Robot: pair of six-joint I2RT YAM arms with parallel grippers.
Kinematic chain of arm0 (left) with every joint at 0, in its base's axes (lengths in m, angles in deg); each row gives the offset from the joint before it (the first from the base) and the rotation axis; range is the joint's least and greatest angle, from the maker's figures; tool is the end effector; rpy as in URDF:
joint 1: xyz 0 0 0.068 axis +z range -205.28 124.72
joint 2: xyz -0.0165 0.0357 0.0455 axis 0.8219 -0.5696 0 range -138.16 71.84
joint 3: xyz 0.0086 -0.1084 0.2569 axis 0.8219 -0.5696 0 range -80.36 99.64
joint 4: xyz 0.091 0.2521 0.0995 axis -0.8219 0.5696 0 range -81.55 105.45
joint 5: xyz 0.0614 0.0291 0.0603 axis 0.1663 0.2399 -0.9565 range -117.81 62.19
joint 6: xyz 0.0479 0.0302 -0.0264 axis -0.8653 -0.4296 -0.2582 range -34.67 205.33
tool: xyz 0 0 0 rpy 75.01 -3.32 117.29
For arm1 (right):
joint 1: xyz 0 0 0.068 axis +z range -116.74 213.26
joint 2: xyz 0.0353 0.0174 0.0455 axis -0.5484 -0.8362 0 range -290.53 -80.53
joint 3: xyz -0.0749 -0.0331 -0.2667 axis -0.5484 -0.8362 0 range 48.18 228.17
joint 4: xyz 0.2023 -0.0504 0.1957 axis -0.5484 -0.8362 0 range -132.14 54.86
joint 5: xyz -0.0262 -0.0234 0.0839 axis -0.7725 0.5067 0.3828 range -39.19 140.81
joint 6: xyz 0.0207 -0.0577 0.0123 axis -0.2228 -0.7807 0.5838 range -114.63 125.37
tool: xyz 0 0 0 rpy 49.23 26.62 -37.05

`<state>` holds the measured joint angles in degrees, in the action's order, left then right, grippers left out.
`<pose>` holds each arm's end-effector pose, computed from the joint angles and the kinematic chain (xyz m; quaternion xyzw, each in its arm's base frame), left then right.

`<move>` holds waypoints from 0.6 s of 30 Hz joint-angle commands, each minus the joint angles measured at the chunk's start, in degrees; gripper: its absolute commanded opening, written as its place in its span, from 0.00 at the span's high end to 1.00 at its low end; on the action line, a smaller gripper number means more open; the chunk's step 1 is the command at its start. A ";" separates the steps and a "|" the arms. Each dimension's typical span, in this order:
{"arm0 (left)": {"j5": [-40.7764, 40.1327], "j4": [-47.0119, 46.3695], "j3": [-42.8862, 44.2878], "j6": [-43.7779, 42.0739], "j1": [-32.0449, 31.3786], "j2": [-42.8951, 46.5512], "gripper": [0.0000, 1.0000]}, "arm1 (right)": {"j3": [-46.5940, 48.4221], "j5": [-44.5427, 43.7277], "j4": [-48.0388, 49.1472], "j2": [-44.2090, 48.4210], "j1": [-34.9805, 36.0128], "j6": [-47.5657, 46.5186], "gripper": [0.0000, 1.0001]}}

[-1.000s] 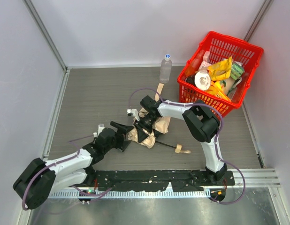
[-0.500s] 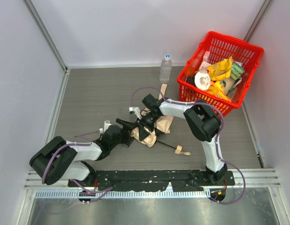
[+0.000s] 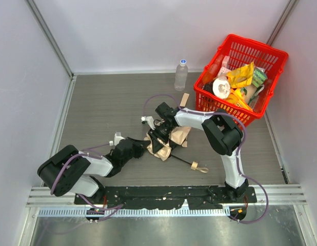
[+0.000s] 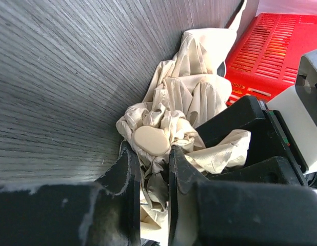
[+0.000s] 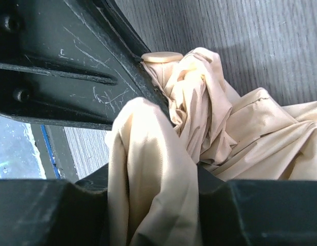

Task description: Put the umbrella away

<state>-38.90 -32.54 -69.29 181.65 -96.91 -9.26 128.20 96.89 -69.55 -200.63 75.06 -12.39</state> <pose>0.1800 -0.1477 0.0879 -0.4375 0.7394 -0.4414 0.2589 0.2978 0.3123 0.1157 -0.4987 0.7652 0.4052 0.0407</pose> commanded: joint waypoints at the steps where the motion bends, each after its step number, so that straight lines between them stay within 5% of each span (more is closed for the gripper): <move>1: -3.15 6.08 0.53 -6.67 -0.21 -0.47 1.00 | -4.44 -2.31 3.45 -0.33 4.25 0.24 0.80; 3: -2.79 8.98 0.97 -6.40 -0.21 0.59 1.00 | -7.34 -4.16 8.37 3.87 4.34 4.56 0.70; 4: -2.79 10.39 1.14 -6.40 -0.21 1.29 1.00 | -9.52 -7.29 10.66 5.29 4.34 8.84 0.40; 6: -3.06 13.99 1.58 -6.31 -0.21 2.87 1.00 | -11.20 -10.38 13.06 9.51 4.69 11.76 0.27; 13: -3.67 21.21 1.94 -6.40 -0.21 7.53 1.00 | -13.41 -26.28 11.56 24.09 4.96 16.96 0.20; 18: -2.71 22.45 1.76 -5.88 -0.30 7.89 1.00 | -11.74 -28.78 10.07 30.35 4.96 19.32 0.20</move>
<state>-38.11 -20.47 -66.67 179.35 -97.67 -0.86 114.76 74.38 -57.05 -177.35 80.66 2.86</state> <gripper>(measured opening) 0.222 0.802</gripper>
